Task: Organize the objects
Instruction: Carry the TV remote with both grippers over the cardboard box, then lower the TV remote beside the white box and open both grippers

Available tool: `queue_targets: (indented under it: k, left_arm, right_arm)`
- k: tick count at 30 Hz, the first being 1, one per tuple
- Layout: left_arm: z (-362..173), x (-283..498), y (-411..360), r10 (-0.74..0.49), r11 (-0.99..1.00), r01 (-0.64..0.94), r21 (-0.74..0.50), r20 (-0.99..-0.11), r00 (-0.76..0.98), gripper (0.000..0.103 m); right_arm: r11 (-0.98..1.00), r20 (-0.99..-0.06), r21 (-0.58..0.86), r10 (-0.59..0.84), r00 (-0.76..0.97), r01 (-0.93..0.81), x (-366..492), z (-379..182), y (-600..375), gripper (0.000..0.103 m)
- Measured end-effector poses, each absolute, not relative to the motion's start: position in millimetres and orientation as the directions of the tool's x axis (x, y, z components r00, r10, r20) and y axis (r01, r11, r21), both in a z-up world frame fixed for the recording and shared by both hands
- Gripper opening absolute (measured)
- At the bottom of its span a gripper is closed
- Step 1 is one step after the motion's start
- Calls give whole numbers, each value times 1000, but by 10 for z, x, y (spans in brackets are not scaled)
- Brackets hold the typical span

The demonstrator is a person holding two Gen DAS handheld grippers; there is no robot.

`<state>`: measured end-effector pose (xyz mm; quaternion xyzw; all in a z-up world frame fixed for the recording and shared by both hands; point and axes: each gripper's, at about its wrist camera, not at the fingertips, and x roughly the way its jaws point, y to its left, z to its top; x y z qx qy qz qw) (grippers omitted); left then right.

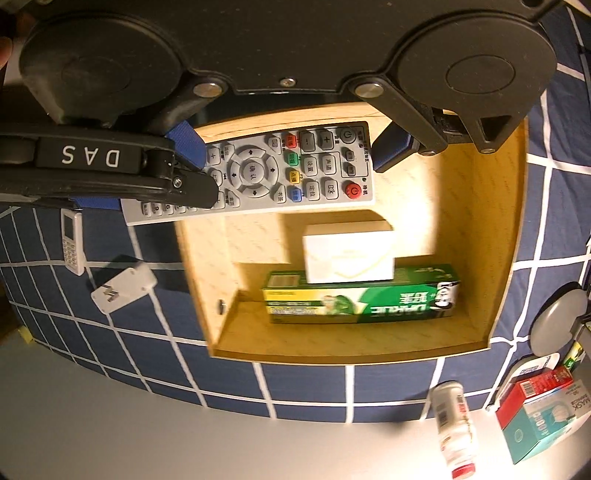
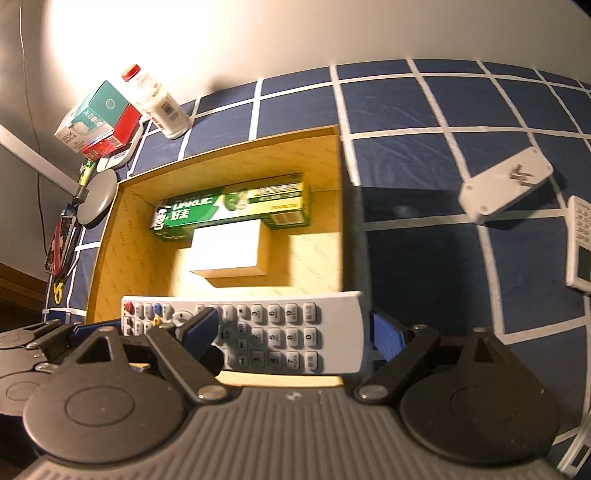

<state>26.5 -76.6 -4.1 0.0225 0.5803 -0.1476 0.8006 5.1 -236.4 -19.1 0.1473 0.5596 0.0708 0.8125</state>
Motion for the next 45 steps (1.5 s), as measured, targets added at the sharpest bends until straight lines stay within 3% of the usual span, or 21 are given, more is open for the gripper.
queue_targets:
  k: [15,45]
  left_arm:
    - [-459,701,-199,-245,950,244,-193,-948,205,95]
    - [-1201,1199,-108,-205,947,262,-188,-978,41,94]
  right_arm:
    - [961,-926,270,242,288,60,442,-536,-1738,88]
    - [959,-958,260,242,153,115,873,-1309,-1556,87]
